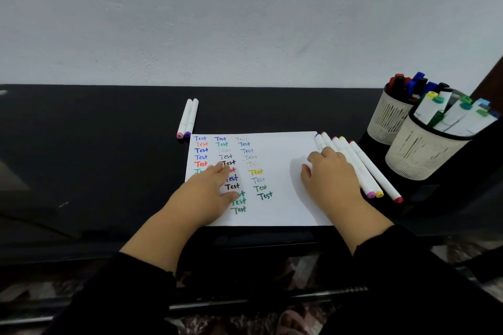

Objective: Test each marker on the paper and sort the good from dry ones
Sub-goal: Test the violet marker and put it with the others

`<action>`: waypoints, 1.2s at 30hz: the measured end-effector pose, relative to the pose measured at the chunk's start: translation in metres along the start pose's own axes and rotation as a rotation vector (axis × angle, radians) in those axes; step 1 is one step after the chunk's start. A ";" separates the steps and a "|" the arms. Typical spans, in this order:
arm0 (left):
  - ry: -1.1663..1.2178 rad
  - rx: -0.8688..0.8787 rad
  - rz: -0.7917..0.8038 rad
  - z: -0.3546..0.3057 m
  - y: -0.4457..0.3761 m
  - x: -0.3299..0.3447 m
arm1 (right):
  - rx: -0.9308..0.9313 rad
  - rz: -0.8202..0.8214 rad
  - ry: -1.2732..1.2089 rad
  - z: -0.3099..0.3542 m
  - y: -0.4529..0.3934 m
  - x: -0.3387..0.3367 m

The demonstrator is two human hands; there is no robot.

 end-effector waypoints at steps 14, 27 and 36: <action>-0.004 -0.294 -0.163 0.066 -0.012 -0.039 | -0.471 0.050 -0.056 0.114 -0.087 -0.034; -0.028 -0.309 -0.165 0.083 -0.032 -0.046 | -0.200 0.441 -0.374 0.214 -0.196 -0.008; -0.022 -0.286 -0.176 0.089 -0.032 -0.042 | -0.155 0.433 -0.374 0.227 -0.204 -0.004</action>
Point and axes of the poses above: each hand's wrist, its own y-axis away from the middle knuckle, its own x-axis out of the palm, z = x × y, the point moved 1 cm from there along -y, towards the middle knuckle, and after that the axes turned 13 degrees about z, right-handed, at the moved point
